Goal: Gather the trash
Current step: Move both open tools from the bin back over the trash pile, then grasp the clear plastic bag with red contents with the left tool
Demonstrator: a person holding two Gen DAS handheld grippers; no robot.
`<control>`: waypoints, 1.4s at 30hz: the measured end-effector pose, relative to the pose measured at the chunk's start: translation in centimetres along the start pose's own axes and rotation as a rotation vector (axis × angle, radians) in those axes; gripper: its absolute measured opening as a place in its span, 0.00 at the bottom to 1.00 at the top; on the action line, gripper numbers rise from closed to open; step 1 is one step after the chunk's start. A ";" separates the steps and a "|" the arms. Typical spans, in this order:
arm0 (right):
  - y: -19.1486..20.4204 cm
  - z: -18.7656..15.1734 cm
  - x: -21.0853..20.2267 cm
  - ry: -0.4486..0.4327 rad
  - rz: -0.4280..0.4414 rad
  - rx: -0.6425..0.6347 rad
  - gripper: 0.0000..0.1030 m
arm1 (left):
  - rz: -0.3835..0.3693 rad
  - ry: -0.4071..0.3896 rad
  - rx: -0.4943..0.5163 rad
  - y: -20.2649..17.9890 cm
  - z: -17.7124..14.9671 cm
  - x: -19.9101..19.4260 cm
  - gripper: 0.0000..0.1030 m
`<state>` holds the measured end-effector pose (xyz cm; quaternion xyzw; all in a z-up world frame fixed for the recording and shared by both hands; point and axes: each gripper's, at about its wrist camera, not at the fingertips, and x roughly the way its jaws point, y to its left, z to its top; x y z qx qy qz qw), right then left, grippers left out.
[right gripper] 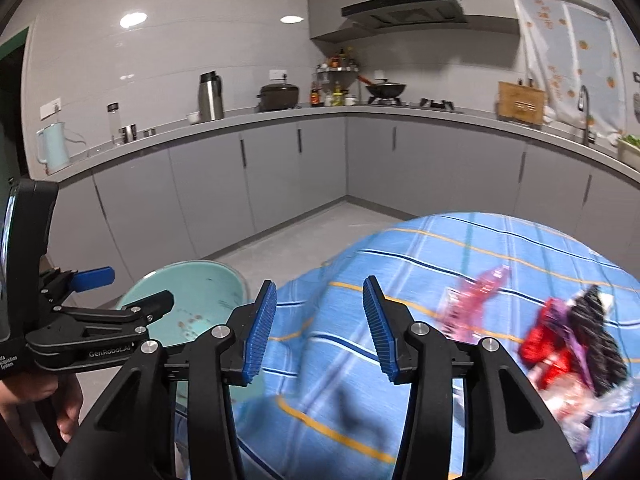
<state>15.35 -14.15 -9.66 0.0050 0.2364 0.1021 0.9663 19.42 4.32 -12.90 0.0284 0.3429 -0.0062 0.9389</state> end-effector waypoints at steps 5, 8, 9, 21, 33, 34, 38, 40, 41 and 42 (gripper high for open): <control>-3.2 -1.0 -2.0 -0.010 -0.068 0.042 0.46 | -0.066 -0.008 0.062 -4.1 -0.1 -0.6 0.89; -5.3 -1.7 -3.5 -0.017 -0.114 0.072 0.48 | -0.105 -0.004 0.102 -6.7 -0.3 -0.7 0.89; -6.0 -2.0 -4.1 -0.020 -0.136 0.078 0.49 | -0.114 -0.005 0.118 -7.5 -0.4 -0.7 0.89; -13.0 -5.7 -11.1 -0.031 -0.322 0.198 0.51 | -0.259 -0.053 0.284 -18.4 0.5 -1.7 0.89; -18.3 -9.1 -14.0 -0.011 -0.485 0.305 0.53 | -0.408 -0.048 0.436 -26.7 -1.1 -2.7 0.89; -18.7 -9.3 -14.0 -0.007 -0.497 0.315 0.53 | -0.416 -0.046 0.442 -27.1 -1.2 -2.7 0.89; -19.2 -10.1 -13.9 0.013 -0.534 0.326 0.53 | -0.431 -0.043 0.465 -28.7 -1.3 -2.5 0.89; -19.8 -10.6 -13.9 0.023 -0.549 0.341 0.53 | -0.438 -0.037 0.481 -29.6 -1.6 -2.3 0.89; -20.0 -10.8 -13.8 0.030 -0.561 0.346 0.53 | -0.445 -0.031 0.489 -30.1 -1.7 -2.2 0.89; -20.3 -11.1 -13.7 0.038 -0.571 0.356 0.53 | -0.450 -0.026 0.497 -30.5 -1.8 -2.0 0.89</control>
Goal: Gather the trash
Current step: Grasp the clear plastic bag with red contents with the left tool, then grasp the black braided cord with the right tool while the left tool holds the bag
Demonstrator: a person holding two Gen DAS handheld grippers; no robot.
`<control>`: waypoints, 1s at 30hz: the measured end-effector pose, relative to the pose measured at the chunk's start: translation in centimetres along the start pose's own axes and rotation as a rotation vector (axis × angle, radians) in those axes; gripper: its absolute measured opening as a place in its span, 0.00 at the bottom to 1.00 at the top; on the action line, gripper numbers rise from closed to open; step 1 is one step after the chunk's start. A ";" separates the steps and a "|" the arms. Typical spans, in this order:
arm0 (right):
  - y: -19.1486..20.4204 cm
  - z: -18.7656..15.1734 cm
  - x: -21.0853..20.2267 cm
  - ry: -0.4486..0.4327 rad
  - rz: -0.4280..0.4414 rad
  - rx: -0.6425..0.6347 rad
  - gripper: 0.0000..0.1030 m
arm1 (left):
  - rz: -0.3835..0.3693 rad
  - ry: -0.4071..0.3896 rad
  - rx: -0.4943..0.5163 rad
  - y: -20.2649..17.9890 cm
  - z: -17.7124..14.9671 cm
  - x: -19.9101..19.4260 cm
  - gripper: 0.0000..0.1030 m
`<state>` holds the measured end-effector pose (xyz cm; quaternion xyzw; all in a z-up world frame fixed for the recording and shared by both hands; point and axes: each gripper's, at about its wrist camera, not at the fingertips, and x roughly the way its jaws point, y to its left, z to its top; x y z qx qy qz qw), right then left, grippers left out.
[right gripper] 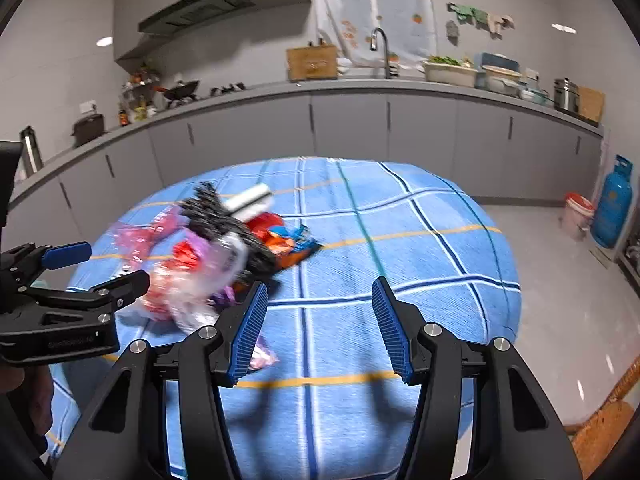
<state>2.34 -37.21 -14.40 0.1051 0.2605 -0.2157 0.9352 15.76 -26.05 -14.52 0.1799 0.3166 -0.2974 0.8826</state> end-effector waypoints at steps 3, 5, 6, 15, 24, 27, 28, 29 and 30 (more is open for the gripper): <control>-0.6 -0.1 0.5 0.017 -0.007 0.016 0.53 | -0.021 0.024 0.023 -0.9 0.0 1.1 0.89; -0.7 -0.1 0.6 0.021 -0.008 0.017 0.54 | -0.051 0.044 0.025 -1.3 -0.1 1.8 0.87; -0.7 -0.1 0.6 0.023 -0.006 0.017 0.57 | -0.053 0.047 0.030 -1.4 -0.2 1.9 0.80; -0.4 0.0 0.7 0.025 0.005 0.022 0.59 | -0.133 0.071 0.068 -1.6 -1.1 1.4 0.27; 0.3 1.1 0.8 0.006 0.020 0.017 0.59 | -0.081 -0.002 0.014 1.7 -1.0 -2.7 0.23; 1.3 2.0 1.3 -0.004 0.048 0.002 0.59 | 0.001 -0.019 -0.028 3.4 -1.0 -3.3 0.23; 1.6 2.4 1.5 -0.008 0.058 -0.005 0.59 | 0.024 -0.014 -0.049 4.1 -1.1 -3.1 0.24; 2.1 2.8 1.8 -0.013 0.069 -0.013 0.59 | 0.039 -0.006 -0.068 4.8 -1.1 -2.9 0.23; 2.7 3.3 2.2 -0.018 0.078 -0.025 0.59 | 0.064 0.004 -0.084 5.5 -1.2 -2.5 0.23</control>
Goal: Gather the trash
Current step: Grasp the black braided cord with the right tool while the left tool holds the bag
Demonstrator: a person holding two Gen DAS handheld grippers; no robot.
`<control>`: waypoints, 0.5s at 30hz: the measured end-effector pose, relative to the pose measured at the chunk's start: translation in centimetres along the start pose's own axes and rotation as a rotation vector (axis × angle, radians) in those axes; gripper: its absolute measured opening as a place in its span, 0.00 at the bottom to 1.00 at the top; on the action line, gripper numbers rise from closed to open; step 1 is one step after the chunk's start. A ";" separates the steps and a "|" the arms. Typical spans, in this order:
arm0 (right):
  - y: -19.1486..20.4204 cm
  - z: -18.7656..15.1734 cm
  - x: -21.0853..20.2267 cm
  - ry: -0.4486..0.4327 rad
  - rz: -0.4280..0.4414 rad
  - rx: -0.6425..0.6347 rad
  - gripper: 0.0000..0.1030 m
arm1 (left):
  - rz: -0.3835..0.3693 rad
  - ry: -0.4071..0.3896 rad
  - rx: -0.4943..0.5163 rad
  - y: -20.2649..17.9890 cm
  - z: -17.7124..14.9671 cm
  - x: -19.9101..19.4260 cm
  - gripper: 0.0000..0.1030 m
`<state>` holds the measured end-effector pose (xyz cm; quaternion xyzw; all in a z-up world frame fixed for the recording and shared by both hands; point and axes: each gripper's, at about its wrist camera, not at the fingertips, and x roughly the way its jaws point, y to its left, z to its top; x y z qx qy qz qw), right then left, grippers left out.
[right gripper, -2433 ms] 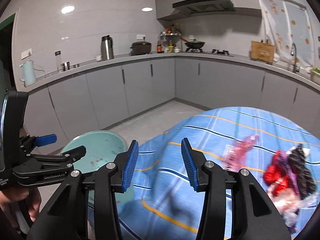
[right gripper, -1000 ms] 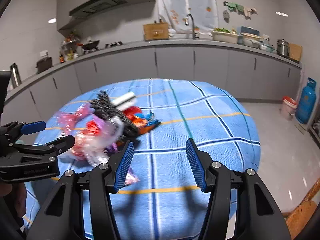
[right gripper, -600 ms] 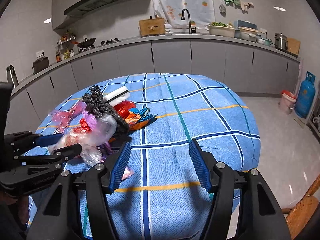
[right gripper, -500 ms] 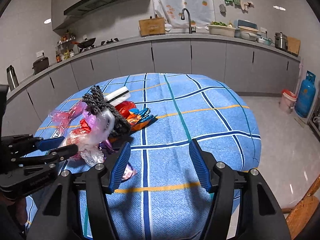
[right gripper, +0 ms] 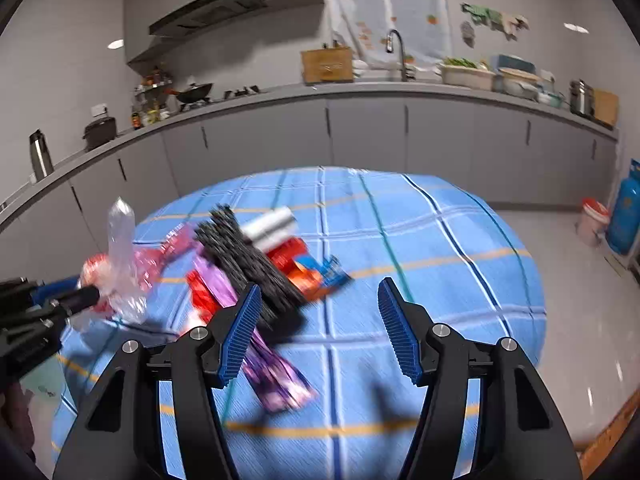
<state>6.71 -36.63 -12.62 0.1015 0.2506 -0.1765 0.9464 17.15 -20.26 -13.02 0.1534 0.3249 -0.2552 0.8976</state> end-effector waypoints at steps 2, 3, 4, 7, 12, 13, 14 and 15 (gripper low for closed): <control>1.0 0.8 0.9 0.008 0.024 -0.020 0.59 | 0.012 0.010 -0.021 0.9 0.0 0.5 0.23; 1.5 1.2 1.5 0.010 0.033 -0.032 0.59 | 0.020 0.011 -0.027 1.2 0.1 0.5 0.23; 1.8 1.5 2.0 0.015 0.037 -0.041 0.59 | 0.029 0.010 -0.037 1.6 0.1 0.6 0.23; 2.5 2.2 3.7 0.055 0.064 -0.045 0.58 | 0.042 0.001 -0.053 2.2 0.2 0.5 0.23; 3.4 2.2 5.6 0.134 0.079 -0.076 0.34 | 0.039 -0.007 -0.061 2.3 0.3 0.5 0.23; 3.5 2.1 5.8 0.141 0.076 -0.086 0.33 | 0.037 -0.006 -0.060 2.3 0.4 0.6 0.24; 3.8 2.0 5.9 0.147 0.077 -0.092 0.30 | 0.036 -0.006 -0.059 2.2 0.4 0.6 0.24; 3.9 1.9 6.0 0.157 0.089 -0.091 0.21 | 0.034 -0.006 -0.059 2.3 0.3 0.6 0.24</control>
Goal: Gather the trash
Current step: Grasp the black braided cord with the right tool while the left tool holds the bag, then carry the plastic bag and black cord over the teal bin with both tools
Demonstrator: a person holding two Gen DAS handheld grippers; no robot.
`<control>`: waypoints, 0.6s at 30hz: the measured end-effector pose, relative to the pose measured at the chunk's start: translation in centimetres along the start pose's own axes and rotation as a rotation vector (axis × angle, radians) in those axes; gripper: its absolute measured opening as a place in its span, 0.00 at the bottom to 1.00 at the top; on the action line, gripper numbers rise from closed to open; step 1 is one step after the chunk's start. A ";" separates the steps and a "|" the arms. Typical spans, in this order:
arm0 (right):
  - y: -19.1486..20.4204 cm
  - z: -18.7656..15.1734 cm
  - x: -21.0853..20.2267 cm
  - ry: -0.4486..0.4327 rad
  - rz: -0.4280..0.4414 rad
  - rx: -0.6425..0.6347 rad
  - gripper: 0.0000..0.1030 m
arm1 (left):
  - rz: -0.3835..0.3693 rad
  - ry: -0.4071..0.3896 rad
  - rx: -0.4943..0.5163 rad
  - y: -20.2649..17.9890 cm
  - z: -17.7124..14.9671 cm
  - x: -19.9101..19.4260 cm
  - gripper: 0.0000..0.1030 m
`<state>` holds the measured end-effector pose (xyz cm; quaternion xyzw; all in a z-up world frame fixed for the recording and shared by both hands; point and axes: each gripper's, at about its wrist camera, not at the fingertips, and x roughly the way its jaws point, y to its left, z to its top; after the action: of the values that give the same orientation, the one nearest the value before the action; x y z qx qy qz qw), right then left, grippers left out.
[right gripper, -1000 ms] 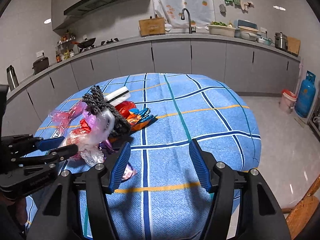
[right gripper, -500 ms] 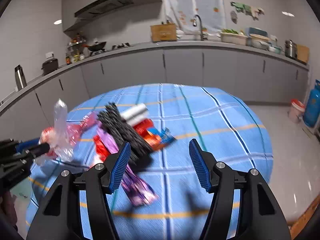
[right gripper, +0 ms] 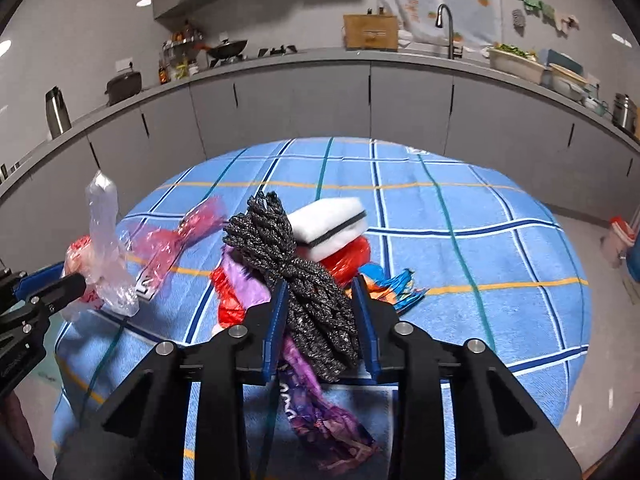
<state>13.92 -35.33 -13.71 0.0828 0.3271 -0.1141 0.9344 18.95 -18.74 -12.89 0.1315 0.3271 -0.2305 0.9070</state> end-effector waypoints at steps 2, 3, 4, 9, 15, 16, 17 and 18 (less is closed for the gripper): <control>0.1 -0.2 0.2 0.013 0.014 0.002 0.12 | -0.003 0.001 -0.002 0.1 -0.3 -0.2 0.24; 0.1 -0.3 0.1 0.013 0.023 0.001 0.10 | -0.001 0.000 -0.003 0.1 -0.3 -0.2 0.24; 0.2 -0.3 0.1 0.010 0.027 -0.003 0.10 | -0.001 0.000 -0.003 0.2 -0.3 -0.2 0.24; 0.3 -0.3 -1.4 -0.035 0.043 0.002 0.08 | 0.009 -0.005 -0.011 0.6 -0.3 -0.6 0.24; 1.0 0.5 -4.0 -0.106 0.052 -0.003 0.08 | 0.024 -0.014 -0.015 0.6 -0.3 -1.2 0.24; 1.2 0.6 -4.4 -0.114 0.056 -0.001 0.08 | 0.025 -0.015 -0.016 0.6 -0.3 -1.3 0.24; 1.3 0.8 -4.6 -0.119 0.059 0.000 0.08 | 0.027 -0.017 -0.016 0.7 -0.3 -1.4 0.24; 1.5 0.9 -4.9 -0.126 0.062 0.001 0.08 | 0.028 -0.017 -0.016 0.7 -0.3 -1.5 0.24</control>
<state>11.10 -33.34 -9.82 0.0858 0.2647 -0.0902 0.9563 18.10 -17.54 -12.13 0.1269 0.3191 -0.2163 0.9139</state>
